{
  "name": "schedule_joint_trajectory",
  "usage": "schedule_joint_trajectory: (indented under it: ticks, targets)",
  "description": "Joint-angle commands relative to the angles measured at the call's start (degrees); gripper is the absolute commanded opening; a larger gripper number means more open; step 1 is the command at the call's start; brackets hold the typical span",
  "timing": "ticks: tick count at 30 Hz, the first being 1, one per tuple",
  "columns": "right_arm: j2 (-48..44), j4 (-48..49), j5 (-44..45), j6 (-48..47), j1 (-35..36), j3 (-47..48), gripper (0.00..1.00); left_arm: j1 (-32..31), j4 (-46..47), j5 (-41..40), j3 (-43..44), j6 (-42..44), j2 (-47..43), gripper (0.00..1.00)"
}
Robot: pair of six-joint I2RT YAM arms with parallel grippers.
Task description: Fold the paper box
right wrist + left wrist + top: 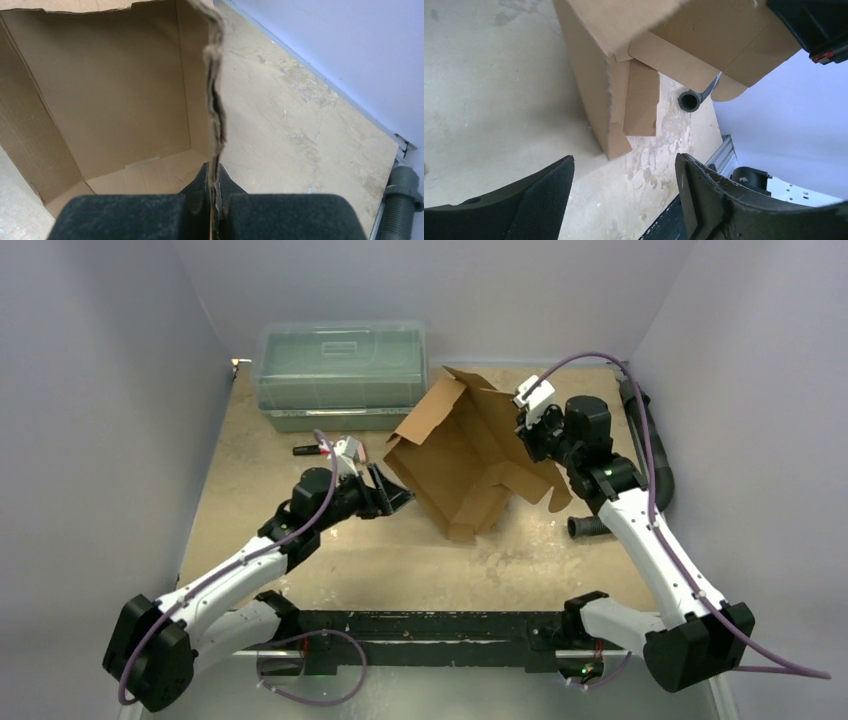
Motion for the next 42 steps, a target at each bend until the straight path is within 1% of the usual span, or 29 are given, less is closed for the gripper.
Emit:
schedule_joint_trajectory:
  ticks: [1,4,5,8,9,13,14,15,16,18,22,25,31,36,40,42]
  targets:
    - [-2.93,5.95,-2.61,5.02,-1.76,-1.90,0.00,-4.67,3.95,-8.37,5.35,1.71,4.95,0.69]
    - [-4.37,7.57,-3.38,6.50,-2.10,-3.64,0.00,-6.49,5.97,-12.72,5.79,0.24,7.88,0.65]
    - [-4.72,8.13,-3.50,6.75,-2.19,-4.10,0.00,-7.00,5.51,-14.02,6.46,0.46,8.69,0.63]
    - [-5.72,9.65,-4.19,8.26,-2.53,-5.35,0.00,-7.38,2.68,-21.64,9.22,1.38,11.13,0.60]
    - [-5.94,10.10,-4.32,8.84,-2.55,-5.72,0.00,-7.34,2.34,-23.05,10.06,1.81,12.05,0.56]
    - [-7.15,12.65,-5.00,11.55,-2.84,-7.66,0.00,-7.39,2.35,-26.22,13.20,2.51,15.88,0.35]
    - [-7.61,13.64,-5.15,13.26,-2.88,-8.33,0.00,-7.35,2.38,-26.95,14.01,2.67,17.01,0.27]
    - [-8.05,14.53,-5.40,14.31,-3.00,-9.11,0.00,-7.33,2.14,-28.20,14.91,3.17,18.05,0.15]
    - [-8.48,15.49,-5.62,15.71,-3.06,-9.74,0.00,-7.36,0.99,-29.84,16.15,3.77,19.06,0.07]
    - [-9.20,17.09,-5.94,18.15,-3.03,-11.05,0.00,-7.37,-2.55,-34.31,19.02,5.42,20.79,0.01]
    - [-10.63,19.09,-7.70,20.97,-3.09,-13.02,0.00,-7.25,-7.46,-41.73,24.51,10.21,23.97,0.00]
    - [-10.90,19.71,-9.75,21.08,-3.12,-13.70,0.00,-7.23,-12.22,-45.70,29.07,13.11,27.18,0.00]
    - [-10.74,22.49,-15.30,25.58,-3.34,-15.37,0.00,-7.28,-14.20,-51.07,33.67,15.64,31.08,0.00]
    - [-10.05,27.20,-18.48,27.30,-3.35,-19.14,0.00,-7.30,-14.30,-56.70,35.56,13.56,32.82,0.00]
    - [-10.15,29.85,-17.80,26.90,-3.31,-22.35,0.00,-7.45,-12.10,-56.47,33.64,9.68,33.28,0.00]
    - [-9.76,31.30,-16.89,26.57,-3.30,-23.66,0.00,-7.68,-8.21,-55.38,31.13,8.66,32.76,0.00]
